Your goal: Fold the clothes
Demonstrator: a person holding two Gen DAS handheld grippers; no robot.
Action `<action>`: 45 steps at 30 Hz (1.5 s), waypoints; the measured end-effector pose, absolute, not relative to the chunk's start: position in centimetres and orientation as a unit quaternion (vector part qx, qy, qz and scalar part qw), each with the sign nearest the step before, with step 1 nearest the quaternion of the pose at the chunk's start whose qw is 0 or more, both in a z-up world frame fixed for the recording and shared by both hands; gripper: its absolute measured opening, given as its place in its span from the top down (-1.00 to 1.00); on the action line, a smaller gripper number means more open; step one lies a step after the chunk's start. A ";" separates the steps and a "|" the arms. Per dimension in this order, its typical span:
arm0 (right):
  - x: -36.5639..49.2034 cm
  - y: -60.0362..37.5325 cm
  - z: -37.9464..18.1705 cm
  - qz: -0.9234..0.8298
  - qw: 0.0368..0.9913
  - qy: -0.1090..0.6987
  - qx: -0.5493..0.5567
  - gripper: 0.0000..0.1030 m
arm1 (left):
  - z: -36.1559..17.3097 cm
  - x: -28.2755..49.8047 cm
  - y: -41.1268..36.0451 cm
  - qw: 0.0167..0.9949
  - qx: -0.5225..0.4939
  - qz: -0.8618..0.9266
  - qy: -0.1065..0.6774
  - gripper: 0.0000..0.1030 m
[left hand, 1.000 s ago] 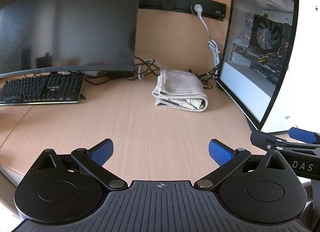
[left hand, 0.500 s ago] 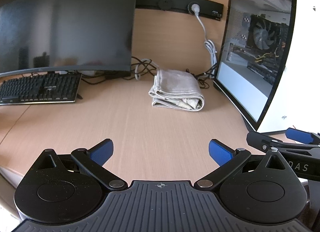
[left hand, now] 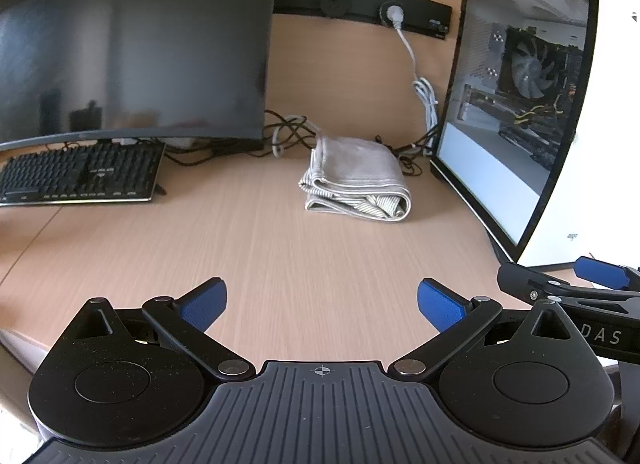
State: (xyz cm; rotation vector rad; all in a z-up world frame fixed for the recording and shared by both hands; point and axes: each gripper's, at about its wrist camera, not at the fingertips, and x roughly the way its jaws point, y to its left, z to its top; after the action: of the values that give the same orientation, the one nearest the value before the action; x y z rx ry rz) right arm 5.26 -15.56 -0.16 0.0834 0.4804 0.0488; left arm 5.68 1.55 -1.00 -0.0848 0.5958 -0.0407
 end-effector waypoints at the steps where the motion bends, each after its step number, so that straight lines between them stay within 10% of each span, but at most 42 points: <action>1: 5.3 -15.6 -0.2 0.025 0.970 0.238 0.041 -1.00 | -1.0 5.7 1.5 0.955 -0.042 -0.020 0.294 -1.00; 45: 6.5 -15.9 -0.5 0.028 0.967 0.248 0.046 -1.00 | -1.6 6.7 0.5 0.952 -0.043 -0.005 0.303 -1.00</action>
State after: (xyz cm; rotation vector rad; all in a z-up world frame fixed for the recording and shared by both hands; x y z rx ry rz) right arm 6.53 -15.95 -0.52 0.0925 0.5010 0.0561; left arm 6.70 0.49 -1.61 -0.0883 0.6159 -0.0104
